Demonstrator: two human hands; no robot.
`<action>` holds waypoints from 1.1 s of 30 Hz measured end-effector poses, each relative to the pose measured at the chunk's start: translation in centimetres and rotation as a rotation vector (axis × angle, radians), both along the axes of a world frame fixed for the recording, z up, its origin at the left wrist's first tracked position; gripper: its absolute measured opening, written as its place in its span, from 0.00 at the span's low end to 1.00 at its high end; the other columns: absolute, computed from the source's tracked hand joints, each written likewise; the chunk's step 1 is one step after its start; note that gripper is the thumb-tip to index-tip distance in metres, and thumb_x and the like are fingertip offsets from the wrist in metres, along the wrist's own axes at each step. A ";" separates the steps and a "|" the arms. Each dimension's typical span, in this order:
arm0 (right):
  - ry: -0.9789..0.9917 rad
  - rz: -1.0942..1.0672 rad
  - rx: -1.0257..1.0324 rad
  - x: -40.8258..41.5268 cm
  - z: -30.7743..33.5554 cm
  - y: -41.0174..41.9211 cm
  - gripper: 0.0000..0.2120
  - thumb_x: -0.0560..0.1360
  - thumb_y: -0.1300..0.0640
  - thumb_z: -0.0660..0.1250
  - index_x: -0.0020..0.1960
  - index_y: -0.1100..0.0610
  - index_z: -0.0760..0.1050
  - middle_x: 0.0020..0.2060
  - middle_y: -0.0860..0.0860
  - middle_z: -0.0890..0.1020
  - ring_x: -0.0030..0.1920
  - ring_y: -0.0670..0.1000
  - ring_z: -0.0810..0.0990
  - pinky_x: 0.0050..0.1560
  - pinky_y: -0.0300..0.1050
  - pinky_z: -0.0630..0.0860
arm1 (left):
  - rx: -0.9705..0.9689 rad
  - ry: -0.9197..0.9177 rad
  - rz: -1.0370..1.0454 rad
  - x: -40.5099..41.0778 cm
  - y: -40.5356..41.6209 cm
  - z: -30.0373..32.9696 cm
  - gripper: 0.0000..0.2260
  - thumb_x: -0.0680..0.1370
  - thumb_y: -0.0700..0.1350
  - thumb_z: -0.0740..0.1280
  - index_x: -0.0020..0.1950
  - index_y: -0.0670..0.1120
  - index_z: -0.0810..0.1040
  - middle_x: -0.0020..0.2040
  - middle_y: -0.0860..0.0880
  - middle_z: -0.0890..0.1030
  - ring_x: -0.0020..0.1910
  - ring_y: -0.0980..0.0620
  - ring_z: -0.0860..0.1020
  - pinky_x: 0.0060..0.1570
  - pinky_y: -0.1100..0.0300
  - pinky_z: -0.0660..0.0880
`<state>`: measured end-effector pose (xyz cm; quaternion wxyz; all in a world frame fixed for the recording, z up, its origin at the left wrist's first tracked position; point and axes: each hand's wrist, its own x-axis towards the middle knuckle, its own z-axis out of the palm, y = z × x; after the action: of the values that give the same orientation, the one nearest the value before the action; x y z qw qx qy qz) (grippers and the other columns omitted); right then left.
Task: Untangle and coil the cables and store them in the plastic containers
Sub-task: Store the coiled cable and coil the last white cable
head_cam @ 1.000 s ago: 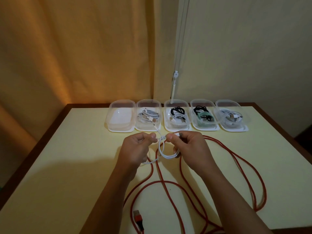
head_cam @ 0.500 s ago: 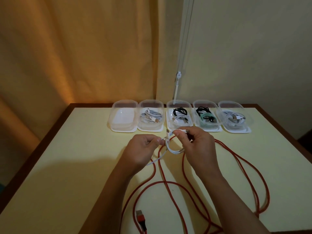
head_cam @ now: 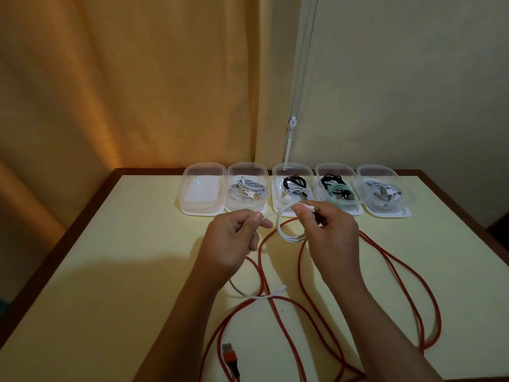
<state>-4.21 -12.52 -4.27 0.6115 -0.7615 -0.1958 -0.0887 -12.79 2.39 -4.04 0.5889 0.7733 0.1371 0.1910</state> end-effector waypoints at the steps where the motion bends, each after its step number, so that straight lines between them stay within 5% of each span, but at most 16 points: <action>1: 0.006 -0.009 0.012 0.0 0.0 0.0 0.03 0.77 0.53 0.72 0.49 0.47 0.83 0.42 0.44 0.85 0.44 0.44 0.82 0.45 0.37 0.78 | -0.047 -0.008 -0.043 0.0 -0.2 0.2 0.13 0.83 0.45 0.61 0.45 0.46 0.83 0.27 0.50 0.72 0.25 0.56 0.68 0.27 0.67 0.65; 6: -0.015 0.006 0.038 -0.5 -0.1 0.5 0.03 0.78 0.55 0.72 0.49 0.49 0.84 0.43 0.44 0.86 0.44 0.44 0.83 0.45 0.38 0.77 | -0.161 -0.004 -0.273 -0.1 -0.9 0.2 0.09 0.82 0.40 0.62 0.43 0.42 0.78 0.37 0.48 0.79 0.37 0.50 0.77 0.37 0.56 0.76; 10: 0.044 0.037 0.076 -0.7 -0.2 0.7 0.04 0.78 0.55 0.71 0.50 0.52 0.86 0.38 0.44 0.85 0.39 0.46 0.83 0.41 0.46 0.80 | -0.178 -0.036 -0.194 0.4 -1.1 0.1 0.09 0.80 0.42 0.66 0.41 0.42 0.78 0.34 0.49 0.81 0.32 0.52 0.79 0.32 0.60 0.77; 13: 0.053 0.089 0.079 -0.9 0.0 0.7 0.06 0.78 0.57 0.71 0.51 0.56 0.85 0.33 0.42 0.82 0.33 0.44 0.80 0.36 0.39 0.76 | -0.162 -0.009 -0.163 0.5 -1.0 0.1 0.10 0.78 0.45 0.68 0.38 0.43 0.78 0.32 0.44 0.81 0.31 0.49 0.78 0.34 0.58 0.77; 17: 0.096 0.175 0.151 -1.3 0.7 0.6 0.07 0.80 0.58 0.68 0.49 0.58 0.84 0.30 0.54 0.81 0.28 0.50 0.78 0.30 0.41 0.76 | -0.087 -0.002 -0.039 0.5 -0.9 -0.1 0.14 0.77 0.45 0.71 0.36 0.40 0.72 0.30 0.42 0.80 0.28 0.50 0.77 0.34 0.59 0.76; 20: 0.143 0.228 0.167 -1.5 0.8 0.7 0.08 0.80 0.58 0.67 0.48 0.58 0.84 0.31 0.59 0.81 0.29 0.52 0.79 0.30 0.42 0.76 | -0.151 -0.003 -0.042 0.6 -0.7 -0.2 0.09 0.77 0.43 0.71 0.44 0.39 0.75 0.37 0.42 0.83 0.35 0.47 0.82 0.37 0.58 0.80; 23: 0.171 0.248 0.134 -1.6 0.9 0.8 0.09 0.80 0.57 0.67 0.46 0.57 0.84 0.31 0.52 0.82 0.34 0.47 0.80 0.36 0.36 0.77 | -0.153 -0.001 -0.081 0.7 -0.8 -0.3 0.02 0.79 0.40 0.68 0.47 0.42 0.79 0.42 0.45 0.85 0.42 0.49 0.85 0.44 0.56 0.82; 28: 0.217 0.232 0.033 -1.6 1.0 1.1 0.11 0.79 0.53 0.69 0.40 0.51 0.84 0.37 0.48 0.86 0.42 0.44 0.84 0.41 0.27 0.73 | 0.042 -0.031 0.180 1.1 -1.2 -1.2 0.06 0.78 0.38 0.67 0.42 0.45 0.74 0.28 0.44 0.80 0.25 0.50 0.78 0.28 0.57 0.73; 30: 0.219 0.263 -0.008 -1.8 1.0 1.2 0.09 0.79 0.53 0.69 0.41 0.50 0.85 0.36 0.47 0.86 0.41 0.44 0.84 0.42 0.29 0.74 | 0.100 -0.002 0.243 1.1 -1.1 -1.4 0.05 0.76 0.38 0.67 0.44 0.47 0.74 0.28 0.41 0.78 0.23 0.53 0.73 0.25 0.60 0.68; 33: 0.229 0.305 -0.027 -2.0 1.1 1.3 0.09 0.78 0.54 0.70 0.41 0.51 0.85 0.37 0.48 0.86 0.41 0.43 0.84 0.43 0.30 0.75 | 0.161 0.036 0.288 0.9 -0.9 -1.6 0.05 0.76 0.39 0.66 0.43 0.49 0.77 0.31 0.49 0.79 0.26 0.59 0.74 0.26 0.68 0.66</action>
<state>-6.24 -11.25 -3.16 0.6260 -0.7361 -0.2392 0.0948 -11.85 1.45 -5.59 0.4890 0.7936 0.2412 0.2701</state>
